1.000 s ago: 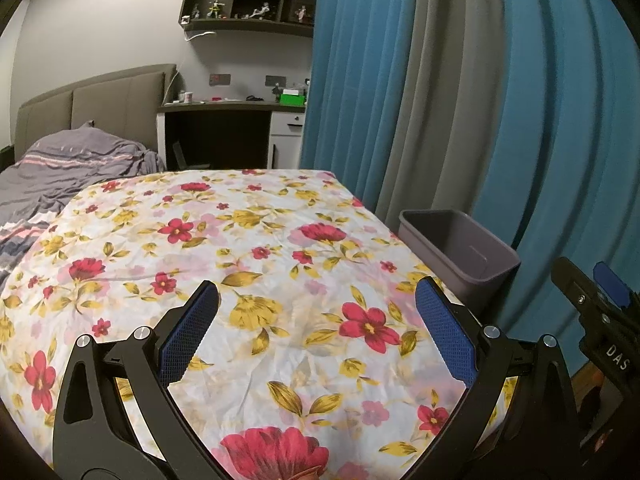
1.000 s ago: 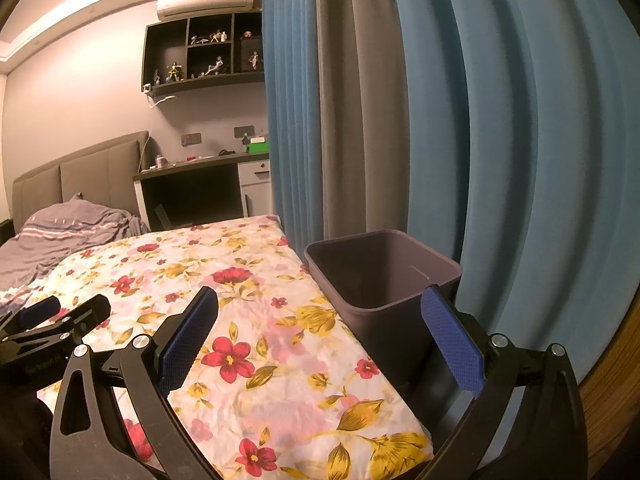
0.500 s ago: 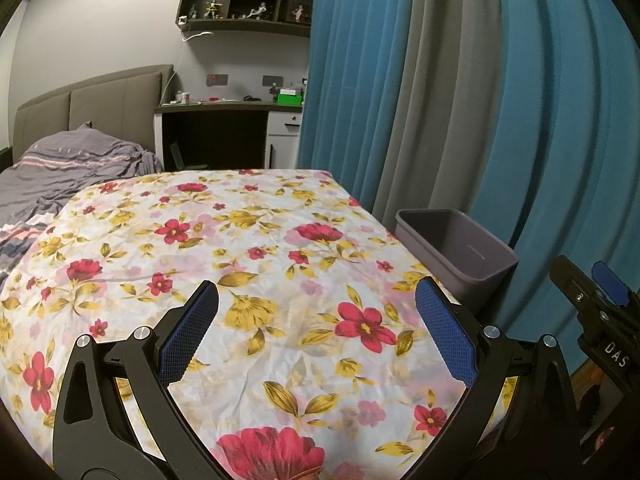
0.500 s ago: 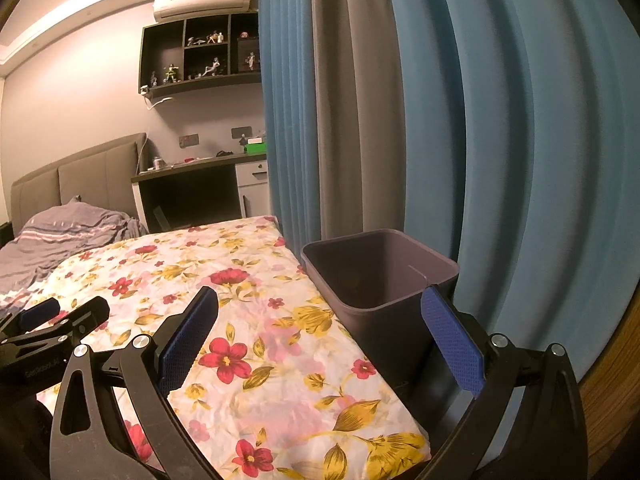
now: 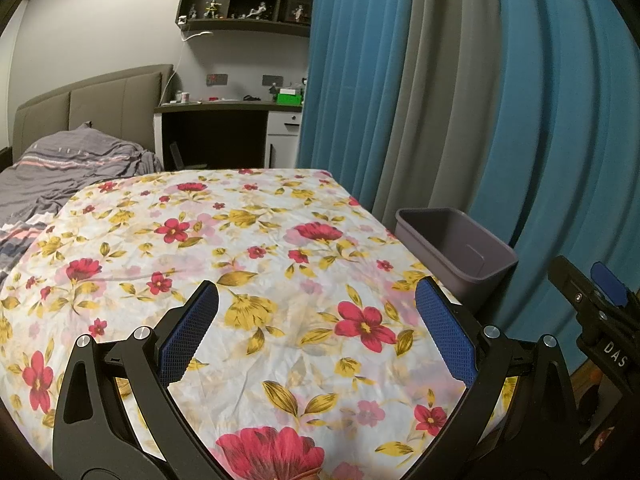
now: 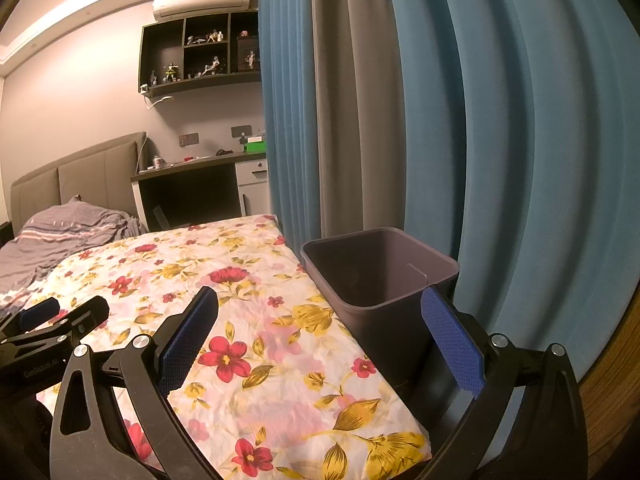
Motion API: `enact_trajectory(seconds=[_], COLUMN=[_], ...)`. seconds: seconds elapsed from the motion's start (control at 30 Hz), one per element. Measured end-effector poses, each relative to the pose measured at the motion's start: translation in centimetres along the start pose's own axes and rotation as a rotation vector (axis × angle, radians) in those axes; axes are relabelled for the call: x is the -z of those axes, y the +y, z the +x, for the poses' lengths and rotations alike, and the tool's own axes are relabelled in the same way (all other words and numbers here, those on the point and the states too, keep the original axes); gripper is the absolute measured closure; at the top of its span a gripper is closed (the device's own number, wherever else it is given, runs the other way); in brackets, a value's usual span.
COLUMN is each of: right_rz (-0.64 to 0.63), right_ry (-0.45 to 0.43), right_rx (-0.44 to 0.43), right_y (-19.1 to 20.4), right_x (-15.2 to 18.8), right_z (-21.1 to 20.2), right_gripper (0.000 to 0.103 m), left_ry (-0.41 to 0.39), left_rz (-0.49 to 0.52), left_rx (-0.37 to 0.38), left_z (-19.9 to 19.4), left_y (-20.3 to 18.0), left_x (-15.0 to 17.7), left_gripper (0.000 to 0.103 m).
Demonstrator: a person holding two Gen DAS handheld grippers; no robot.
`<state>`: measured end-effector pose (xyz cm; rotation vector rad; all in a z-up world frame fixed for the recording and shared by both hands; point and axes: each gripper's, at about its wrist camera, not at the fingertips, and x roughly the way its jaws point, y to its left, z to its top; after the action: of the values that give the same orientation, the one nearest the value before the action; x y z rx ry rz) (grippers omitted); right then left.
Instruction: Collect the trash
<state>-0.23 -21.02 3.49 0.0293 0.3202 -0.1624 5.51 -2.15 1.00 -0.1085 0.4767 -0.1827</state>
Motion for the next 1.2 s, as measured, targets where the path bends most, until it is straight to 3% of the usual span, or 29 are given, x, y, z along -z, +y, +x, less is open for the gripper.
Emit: enact_trajectory(seconds=[1.2], right_rz=[0.000], right_ry=[0.007], right_rx=[-0.004], right_y=[0.14], right_x=[0.33], right_z=[0.19], right_gripper=[0.006], left_ry=[-0.011], left_rz=[0.024], left_rx=[-0.005], left_z=[0.09], left_y=[-0.34], left_x=[0.16], left_gripper=[0.006])
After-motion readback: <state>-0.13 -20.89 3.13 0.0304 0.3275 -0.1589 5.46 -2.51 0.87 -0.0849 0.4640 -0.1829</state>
